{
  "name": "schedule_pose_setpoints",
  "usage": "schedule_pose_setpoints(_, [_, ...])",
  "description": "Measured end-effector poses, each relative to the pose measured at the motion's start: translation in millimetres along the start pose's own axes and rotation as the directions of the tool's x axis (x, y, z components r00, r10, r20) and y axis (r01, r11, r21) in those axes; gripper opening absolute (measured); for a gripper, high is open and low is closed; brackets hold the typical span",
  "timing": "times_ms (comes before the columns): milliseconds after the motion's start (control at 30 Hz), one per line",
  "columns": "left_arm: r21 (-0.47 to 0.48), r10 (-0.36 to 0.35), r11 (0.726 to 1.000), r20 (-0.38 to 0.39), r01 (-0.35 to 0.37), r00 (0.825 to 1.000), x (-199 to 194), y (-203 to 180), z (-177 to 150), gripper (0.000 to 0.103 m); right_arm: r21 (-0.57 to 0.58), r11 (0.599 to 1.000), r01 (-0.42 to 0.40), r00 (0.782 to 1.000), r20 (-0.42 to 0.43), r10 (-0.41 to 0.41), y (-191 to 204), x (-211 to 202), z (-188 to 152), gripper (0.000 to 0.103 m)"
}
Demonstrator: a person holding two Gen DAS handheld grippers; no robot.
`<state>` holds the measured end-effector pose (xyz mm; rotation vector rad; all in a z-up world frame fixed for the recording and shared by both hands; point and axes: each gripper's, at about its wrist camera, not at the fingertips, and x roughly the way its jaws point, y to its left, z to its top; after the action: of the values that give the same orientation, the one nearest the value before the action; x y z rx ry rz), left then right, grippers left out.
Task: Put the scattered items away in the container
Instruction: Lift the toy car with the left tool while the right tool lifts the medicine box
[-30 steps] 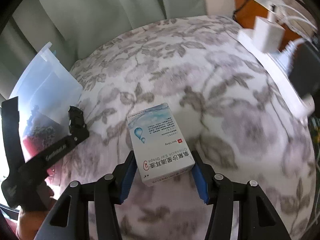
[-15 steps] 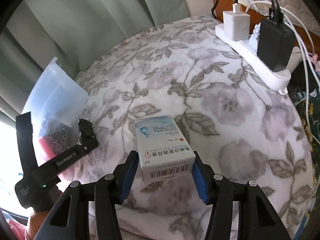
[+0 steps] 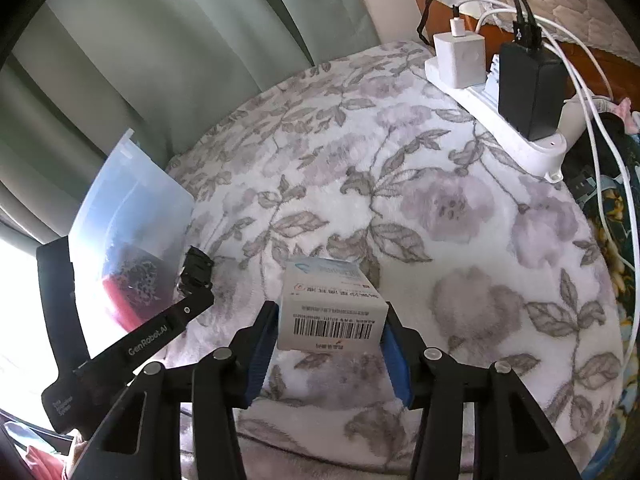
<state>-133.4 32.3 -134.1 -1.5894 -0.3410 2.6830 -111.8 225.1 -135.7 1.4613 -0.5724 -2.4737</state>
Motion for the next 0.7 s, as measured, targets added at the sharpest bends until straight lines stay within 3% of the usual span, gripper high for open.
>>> schedule_pose_setpoints(500, [0.013,-0.056,0.998,0.045,0.056,0.997,-16.6,-4.8,8.7,0.025,0.001,1.000,-0.023,1.000,0.019,0.023,0.0,-7.0,-0.8,0.052])
schedule_pose_setpoints(567, [0.015,-0.069,0.998,0.053,0.068,0.996,-21.0,-4.3,10.2,0.018,0.000,1.000,-0.024,1.000,0.021,0.024,0.8,-7.6,-0.5,0.052])
schedule_pose_setpoints(700, [0.020,-0.082,0.996,0.052,0.081,0.995,-23.2,-4.8,10.2,0.017,-0.001,1.000,-0.023,1.000,0.021,0.023,1.6,-7.4,0.3,0.052])
